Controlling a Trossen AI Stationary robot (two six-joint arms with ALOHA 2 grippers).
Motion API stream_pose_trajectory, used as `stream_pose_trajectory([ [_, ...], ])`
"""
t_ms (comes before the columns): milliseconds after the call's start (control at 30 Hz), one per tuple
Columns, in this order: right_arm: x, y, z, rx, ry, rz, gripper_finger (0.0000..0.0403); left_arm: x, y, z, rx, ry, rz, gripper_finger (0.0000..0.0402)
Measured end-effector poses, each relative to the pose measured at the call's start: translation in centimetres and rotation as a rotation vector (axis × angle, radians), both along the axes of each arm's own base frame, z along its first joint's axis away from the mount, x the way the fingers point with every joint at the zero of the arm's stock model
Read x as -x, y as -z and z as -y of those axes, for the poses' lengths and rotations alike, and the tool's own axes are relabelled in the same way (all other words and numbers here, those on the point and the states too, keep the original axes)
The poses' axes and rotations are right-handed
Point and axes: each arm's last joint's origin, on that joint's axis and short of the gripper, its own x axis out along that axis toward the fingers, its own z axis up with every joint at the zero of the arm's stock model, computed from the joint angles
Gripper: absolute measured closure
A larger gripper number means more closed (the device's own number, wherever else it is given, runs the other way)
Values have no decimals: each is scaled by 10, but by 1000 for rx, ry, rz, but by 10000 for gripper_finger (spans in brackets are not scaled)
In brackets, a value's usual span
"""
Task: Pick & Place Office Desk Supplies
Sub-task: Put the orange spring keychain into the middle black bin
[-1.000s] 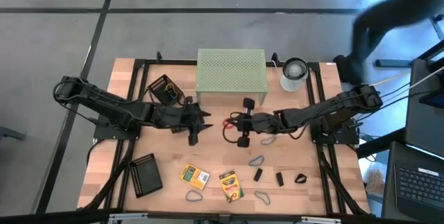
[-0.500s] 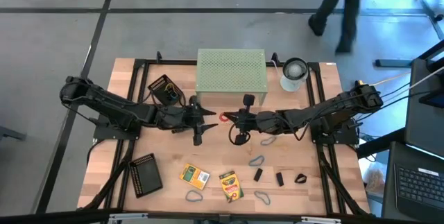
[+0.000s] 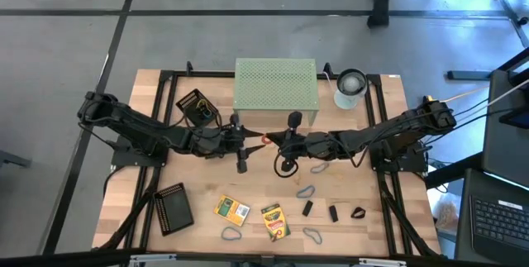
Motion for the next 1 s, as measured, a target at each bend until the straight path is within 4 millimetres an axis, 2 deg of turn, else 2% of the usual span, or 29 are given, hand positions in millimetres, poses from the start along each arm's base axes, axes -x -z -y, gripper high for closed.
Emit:
stream_pose_trajectory([
  [233, 0, -1, 0, 39, -11, -2, 392, 0, 0, -1, 5, -48, 3, 272],
  [667, -1, -5, -1, 84, -29, 21, 392, 0, 0, -2, 7, -58, 3, 271],
  [800, -1, -5, -1, 83, -34, 22, 392, 0, 0, -2, 7, -73, 4, 296],
  [1000, -1, -5, -1, 81, -33, 23, 392, 1, 0, -3, -5, -110, 5, 357],
])
